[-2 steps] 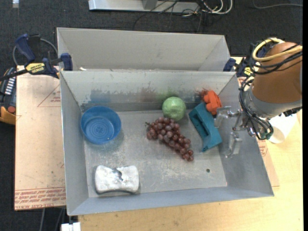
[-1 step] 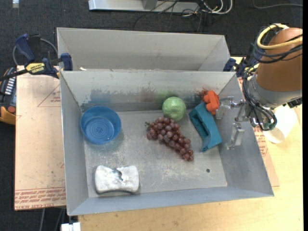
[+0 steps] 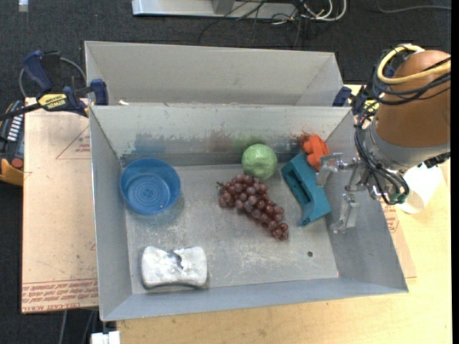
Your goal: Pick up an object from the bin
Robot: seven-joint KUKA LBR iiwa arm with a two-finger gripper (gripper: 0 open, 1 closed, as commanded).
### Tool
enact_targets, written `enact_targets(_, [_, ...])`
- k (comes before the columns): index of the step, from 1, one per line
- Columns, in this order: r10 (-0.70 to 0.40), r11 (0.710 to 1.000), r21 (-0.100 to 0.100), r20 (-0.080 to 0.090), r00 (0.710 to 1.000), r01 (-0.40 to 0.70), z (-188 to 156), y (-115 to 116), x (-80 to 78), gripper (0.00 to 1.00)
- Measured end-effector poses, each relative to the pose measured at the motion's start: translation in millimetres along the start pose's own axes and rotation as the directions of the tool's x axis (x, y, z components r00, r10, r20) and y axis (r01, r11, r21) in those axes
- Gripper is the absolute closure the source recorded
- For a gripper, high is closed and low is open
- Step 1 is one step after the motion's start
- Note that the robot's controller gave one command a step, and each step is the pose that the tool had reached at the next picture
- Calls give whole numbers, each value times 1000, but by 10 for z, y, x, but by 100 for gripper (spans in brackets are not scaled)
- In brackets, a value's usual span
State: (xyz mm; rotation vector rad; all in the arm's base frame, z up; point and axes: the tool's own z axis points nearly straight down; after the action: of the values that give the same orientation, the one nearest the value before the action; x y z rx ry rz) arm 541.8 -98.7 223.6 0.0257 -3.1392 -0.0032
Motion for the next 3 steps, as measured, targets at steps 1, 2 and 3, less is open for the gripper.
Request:
enact_targets(1, [-169,986,3,10,986,169,283,26,-408,0])
enact_targets(2, [23,1000,0,11,1000,-23,-683,298,58,0])
enact_targets(3, [-310,951,1,5,951,310,107,134,-289,0])
